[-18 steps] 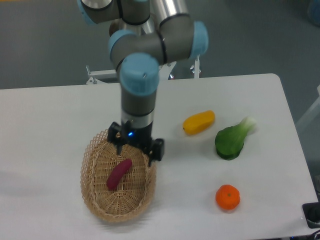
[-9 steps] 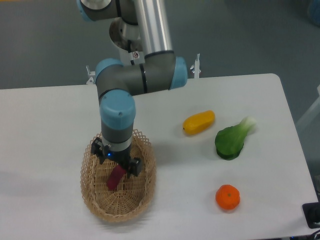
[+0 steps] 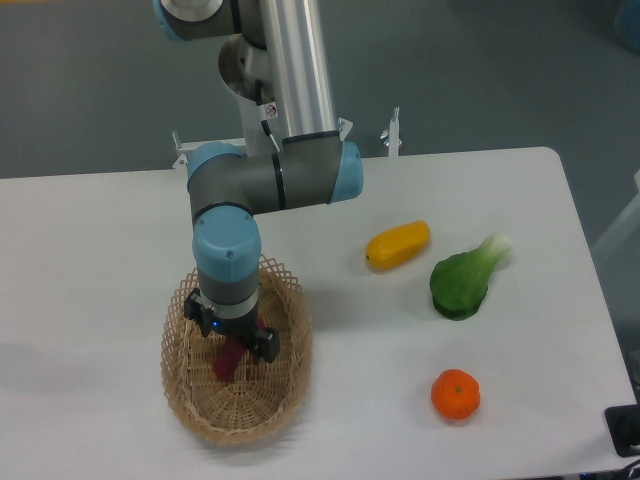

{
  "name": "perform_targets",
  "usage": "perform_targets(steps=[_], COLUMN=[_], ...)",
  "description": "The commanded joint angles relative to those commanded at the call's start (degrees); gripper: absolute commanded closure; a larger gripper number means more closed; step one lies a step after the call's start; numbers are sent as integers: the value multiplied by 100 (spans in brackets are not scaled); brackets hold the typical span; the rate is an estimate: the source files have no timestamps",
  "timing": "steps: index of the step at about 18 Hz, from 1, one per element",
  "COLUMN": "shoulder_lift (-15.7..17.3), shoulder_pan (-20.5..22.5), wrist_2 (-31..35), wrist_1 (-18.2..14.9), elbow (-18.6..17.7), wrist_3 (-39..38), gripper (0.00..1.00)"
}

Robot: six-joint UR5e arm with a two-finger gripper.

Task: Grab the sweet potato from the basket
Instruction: 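Lower the gripper onto the sweet potato and close on it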

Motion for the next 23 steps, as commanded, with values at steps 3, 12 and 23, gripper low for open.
perform_targets(steps=[3,12,23], shoulder_lift=[-79,-79,184], shoulder_pan=[-35,-53,-26], wrist_2=[44,237,229], wrist_1=[245,308,255], elbow=[0,-9,324], wrist_3=[0,26,421], gripper=[0,67,72])
